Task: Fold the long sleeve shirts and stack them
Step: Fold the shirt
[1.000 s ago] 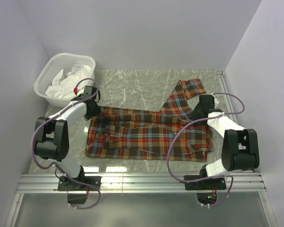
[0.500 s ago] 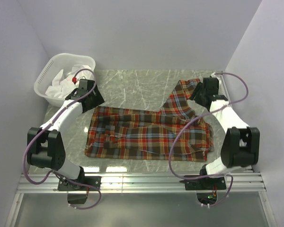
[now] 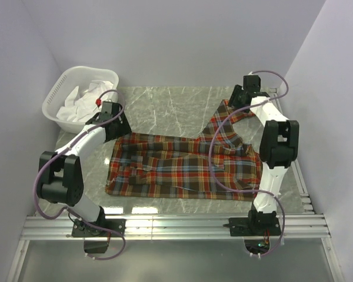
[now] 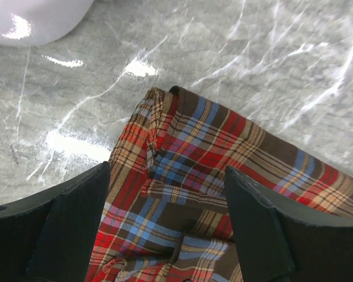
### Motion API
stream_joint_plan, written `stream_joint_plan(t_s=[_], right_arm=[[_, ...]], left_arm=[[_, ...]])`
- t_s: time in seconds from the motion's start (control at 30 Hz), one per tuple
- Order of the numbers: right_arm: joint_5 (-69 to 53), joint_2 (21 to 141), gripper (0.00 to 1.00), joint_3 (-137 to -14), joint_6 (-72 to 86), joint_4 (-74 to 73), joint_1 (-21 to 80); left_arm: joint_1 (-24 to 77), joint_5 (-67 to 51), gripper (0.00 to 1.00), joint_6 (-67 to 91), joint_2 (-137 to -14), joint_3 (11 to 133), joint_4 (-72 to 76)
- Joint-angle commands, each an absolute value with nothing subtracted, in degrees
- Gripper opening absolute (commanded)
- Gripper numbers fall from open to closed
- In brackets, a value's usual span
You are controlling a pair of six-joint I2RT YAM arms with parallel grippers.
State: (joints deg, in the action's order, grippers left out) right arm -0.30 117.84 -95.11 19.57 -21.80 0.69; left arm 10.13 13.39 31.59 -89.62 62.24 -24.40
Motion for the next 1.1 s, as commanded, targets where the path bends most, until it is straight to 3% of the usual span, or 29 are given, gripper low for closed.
stream_joint_plan(t_s=[0.0,0.47,0.87,1.07], right_arm=[[-6.67,121.81,0.64,-101.42,18.19,-24.43,0.7],[-11.42,132.71,0.63,-111.88,18.11,-29.0,1.14],[-20.57,136.84,0.4,-116.71,16.43,-32.25,1.23],[-11.01,132.73,0.46,-112.08,18.19,-29.54,1.23]], left_arm=[[10.55,13.18,0.84,30.32,-89.91,63.19,-22.85],[12.66,13.97,0.83,29.8,-91.14,63.02,-23.2],[13.36,14.59,0.82,29.62,-91.67,63.28,-23.91],[13.71,15.21,0.82,29.53,-91.41,63.02,-23.99]])
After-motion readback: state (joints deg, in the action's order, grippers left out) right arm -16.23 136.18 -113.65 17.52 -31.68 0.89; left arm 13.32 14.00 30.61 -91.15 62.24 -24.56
